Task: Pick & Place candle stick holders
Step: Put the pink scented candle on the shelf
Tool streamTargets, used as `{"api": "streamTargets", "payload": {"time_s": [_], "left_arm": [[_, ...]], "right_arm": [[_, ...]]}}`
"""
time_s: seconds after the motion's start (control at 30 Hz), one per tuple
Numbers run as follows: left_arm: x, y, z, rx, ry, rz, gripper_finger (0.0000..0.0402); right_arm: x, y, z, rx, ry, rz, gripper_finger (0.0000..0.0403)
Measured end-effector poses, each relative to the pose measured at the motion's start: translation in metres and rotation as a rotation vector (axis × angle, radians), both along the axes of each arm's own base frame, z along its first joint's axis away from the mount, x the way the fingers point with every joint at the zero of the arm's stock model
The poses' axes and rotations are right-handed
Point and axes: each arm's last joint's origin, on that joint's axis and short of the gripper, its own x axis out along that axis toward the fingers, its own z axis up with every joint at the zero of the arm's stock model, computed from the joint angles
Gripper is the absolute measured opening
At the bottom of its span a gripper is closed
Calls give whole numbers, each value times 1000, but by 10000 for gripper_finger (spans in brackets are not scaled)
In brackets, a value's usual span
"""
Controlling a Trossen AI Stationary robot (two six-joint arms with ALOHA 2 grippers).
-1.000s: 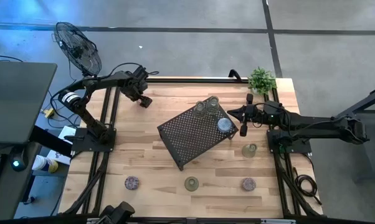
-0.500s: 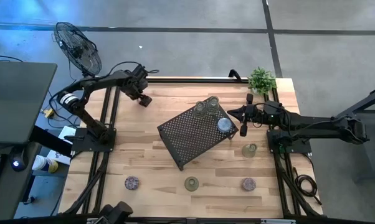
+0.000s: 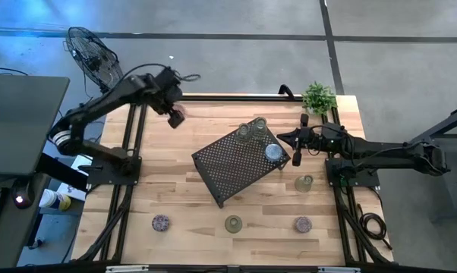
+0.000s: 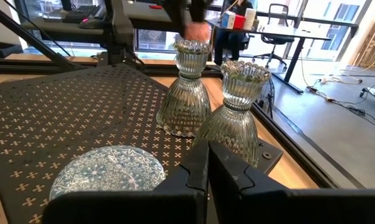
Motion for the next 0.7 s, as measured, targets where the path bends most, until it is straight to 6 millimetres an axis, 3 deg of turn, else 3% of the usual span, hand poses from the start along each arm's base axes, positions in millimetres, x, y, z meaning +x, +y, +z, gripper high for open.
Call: {"api": "streamTargets", "payload": {"time_s": [0.17,0.37,0.57,0.7], "left_arm": [[43,-60,30,70,-184,-181,278],[102,-115,27,67,-295,-405,278],[145,-132,4,68,-216,-512,277],[161,-133,-8,62,-188,-545,277]], "right_arm": [[0,0,1,5,-14,4,2],[0,0,2,12,-22,13,1],[0,1,2,22,-29,16,1],[0,1,2,34,-32,21,2]]}}
